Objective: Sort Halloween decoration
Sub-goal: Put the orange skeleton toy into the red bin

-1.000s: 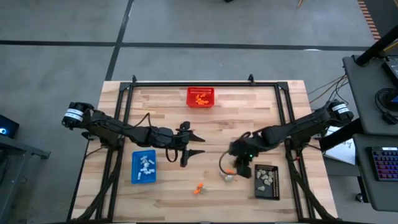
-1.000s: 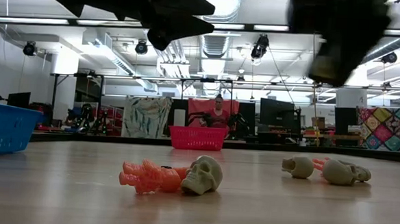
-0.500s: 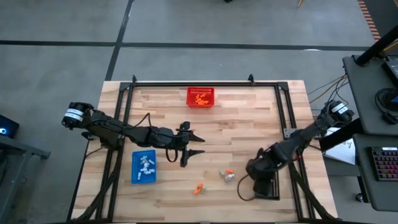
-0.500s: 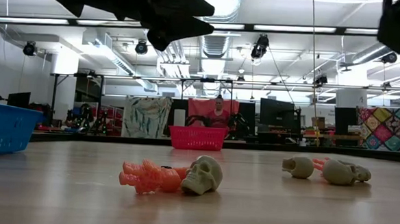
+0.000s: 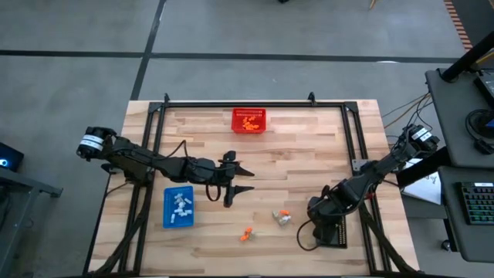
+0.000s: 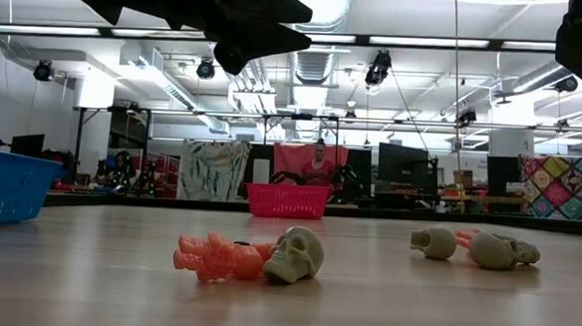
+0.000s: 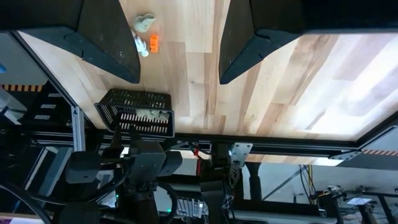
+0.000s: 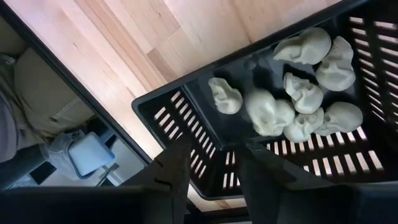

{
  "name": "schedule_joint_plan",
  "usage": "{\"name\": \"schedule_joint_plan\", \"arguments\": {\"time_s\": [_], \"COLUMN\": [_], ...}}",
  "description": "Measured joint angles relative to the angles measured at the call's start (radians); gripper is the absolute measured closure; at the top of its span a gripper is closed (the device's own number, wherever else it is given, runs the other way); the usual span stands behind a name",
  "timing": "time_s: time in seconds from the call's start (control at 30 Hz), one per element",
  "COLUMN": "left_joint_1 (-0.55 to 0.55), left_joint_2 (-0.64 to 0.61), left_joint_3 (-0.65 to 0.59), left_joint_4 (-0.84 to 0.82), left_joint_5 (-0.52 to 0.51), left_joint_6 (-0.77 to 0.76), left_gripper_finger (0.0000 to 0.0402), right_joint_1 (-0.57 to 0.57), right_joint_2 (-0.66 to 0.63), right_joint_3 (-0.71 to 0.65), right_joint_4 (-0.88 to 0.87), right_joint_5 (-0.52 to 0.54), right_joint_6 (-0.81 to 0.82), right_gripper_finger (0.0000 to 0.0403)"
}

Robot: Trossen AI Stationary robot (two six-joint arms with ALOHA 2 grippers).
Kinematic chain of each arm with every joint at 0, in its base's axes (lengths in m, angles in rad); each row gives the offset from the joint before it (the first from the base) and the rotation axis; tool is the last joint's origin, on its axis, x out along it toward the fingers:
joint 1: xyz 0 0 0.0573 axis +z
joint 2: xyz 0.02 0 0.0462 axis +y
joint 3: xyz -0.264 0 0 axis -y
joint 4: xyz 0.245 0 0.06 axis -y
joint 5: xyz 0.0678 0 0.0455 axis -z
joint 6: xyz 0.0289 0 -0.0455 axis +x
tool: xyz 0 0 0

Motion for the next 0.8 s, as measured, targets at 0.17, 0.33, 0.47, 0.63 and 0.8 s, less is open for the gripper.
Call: {"name": "schedule_joint_plan", "arguments": {"time_s": [0.17,0.33,0.47,0.63,0.8], "left_joint_1": [0.0,0.0,0.0,0.0,0.0], "left_joint_2": [0.0,0.0,0.0,0.0,0.001], "left_joint_3": [0.0,0.0,0.0,0.0,0.0], "left_joint_4": [0.001,0.002,0.002,0.002,0.002], "left_joint_5": [0.0,0.0,0.001,0.001,0.001], "left_joint_6": [0.0,-0.022,-0.036,-0.049,-0.067], "left_gripper_finger": [0.02,0.02,0.02,0.02,0.02], "right_joint_1": [0.0,-0.004,-0.023,-0.05,-0.113], "right_joint_2": [0.0,-0.006,-0.006,-0.006,-0.006], "right_joint_3": [0.003,0.054,0.097,0.126,0.126], "right_joint_4": [-0.002,0.0,0.003,0.012,0.015], "right_joint_5": [-0.006,-0.012,0.06,0.275,0.394], "right_joint_6": [-0.007,-0.016,-0.084,-0.23,-0.206], "right_gripper_finger": [0.0281,0.0282,0.0289,0.0294,0.0292]}}
